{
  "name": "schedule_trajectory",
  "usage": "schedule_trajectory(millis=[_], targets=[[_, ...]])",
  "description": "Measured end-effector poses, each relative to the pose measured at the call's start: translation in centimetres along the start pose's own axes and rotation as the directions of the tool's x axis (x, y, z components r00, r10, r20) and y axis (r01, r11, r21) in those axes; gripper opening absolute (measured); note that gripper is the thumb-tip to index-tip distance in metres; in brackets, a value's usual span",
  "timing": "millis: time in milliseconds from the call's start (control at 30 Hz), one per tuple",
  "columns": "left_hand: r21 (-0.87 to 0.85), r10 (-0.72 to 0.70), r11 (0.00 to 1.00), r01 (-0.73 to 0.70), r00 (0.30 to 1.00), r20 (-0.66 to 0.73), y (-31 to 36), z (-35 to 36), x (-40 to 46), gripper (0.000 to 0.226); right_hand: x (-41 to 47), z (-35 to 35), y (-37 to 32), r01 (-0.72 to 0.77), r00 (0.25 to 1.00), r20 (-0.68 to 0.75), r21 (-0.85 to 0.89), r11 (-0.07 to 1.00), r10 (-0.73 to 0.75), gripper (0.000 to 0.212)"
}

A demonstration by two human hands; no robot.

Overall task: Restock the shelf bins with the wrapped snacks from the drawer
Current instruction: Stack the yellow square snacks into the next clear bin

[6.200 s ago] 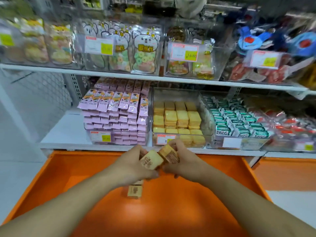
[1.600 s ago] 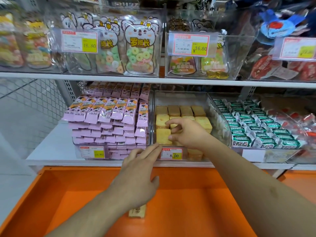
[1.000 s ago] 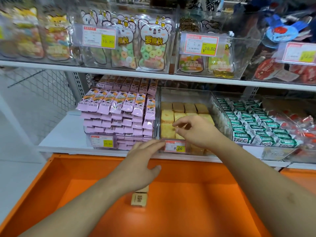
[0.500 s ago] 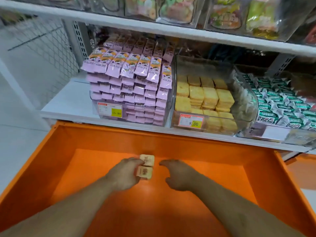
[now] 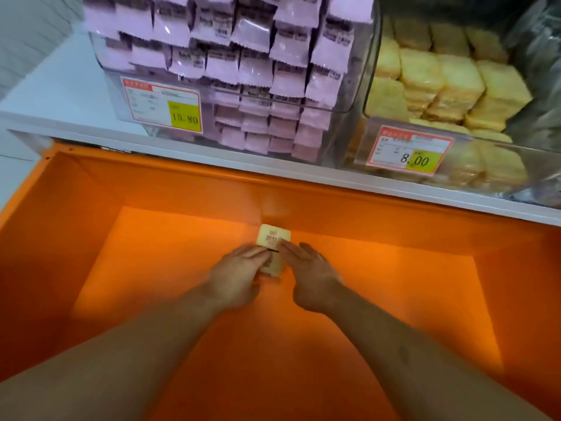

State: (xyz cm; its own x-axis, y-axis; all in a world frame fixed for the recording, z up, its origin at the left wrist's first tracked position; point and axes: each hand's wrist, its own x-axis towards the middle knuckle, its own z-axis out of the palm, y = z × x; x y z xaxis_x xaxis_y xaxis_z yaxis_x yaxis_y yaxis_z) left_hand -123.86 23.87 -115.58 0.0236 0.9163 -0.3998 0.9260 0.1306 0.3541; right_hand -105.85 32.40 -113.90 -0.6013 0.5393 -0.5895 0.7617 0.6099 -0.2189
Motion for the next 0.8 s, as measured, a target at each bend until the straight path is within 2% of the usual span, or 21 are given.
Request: schedule_trajectory(millis=[133,200,333,433,500,567,667,733,800], targets=[[0.060,-0.057,0.997,0.056,0.998,0.015,0.4,0.1,-0.3,0.077,-1.0,0.1,0.0,-0.073,0.982,-0.180,-0.035,0.997,0.065,0.079],[0.085,-0.073,0.994,0.070,0.996,0.042,0.6,0.2,-0.5,0.079,-1.3,0.7,0.4,-0.114,0.968,-0.229,-0.016,0.993,0.107,0.076],[0.042,-0.125,0.992,0.122,0.989,0.084,1.1,0.5,-0.7,0.081,-1.1,2.1,1.3,-0.096,0.974,-0.203,0.040,0.995,0.102,0.079],[0.034,-0.166,0.986,0.163,0.976,0.140,1.9,0.0,-0.7,0.085,-0.9,2.7,1.0,-0.124,0.975,-0.179,0.063,0.990,0.134,0.069],[0.017,-0.201,0.980,0.200,0.968,0.149,2.2,-0.4,-0.8,0.076,-1.1,2.9,1.0,-0.147,0.973,-0.170,0.069,0.987,0.156,0.062],[-0.032,-0.238,0.969,0.245,0.960,0.147,2.6,-1.2,-1.1,0.062,-1.8,2.2,1.3,-0.168,0.973,-0.135,0.152,0.974,0.188,0.055],[-0.176,-0.244,0.949,0.264,0.962,0.126,3.7,-3.2,-1.9,0.039,-3.6,-0.6,1.8,-0.166,0.976,-0.057,0.424,0.890,0.209,0.055],[-0.289,-0.239,0.920,0.264,0.964,0.120,5.0,-5.1,-2.6,0.038,-5.2,-3.4,2.0,-0.191,0.974,0.019,0.597,0.779,0.224,0.057],[-0.407,-0.236,0.874,0.266,0.964,0.122,6.5,-7.3,-3.4,0.043,-7.3,-6.4,2.1,-0.211,0.970,0.062,0.698,0.684,0.236,0.056]])
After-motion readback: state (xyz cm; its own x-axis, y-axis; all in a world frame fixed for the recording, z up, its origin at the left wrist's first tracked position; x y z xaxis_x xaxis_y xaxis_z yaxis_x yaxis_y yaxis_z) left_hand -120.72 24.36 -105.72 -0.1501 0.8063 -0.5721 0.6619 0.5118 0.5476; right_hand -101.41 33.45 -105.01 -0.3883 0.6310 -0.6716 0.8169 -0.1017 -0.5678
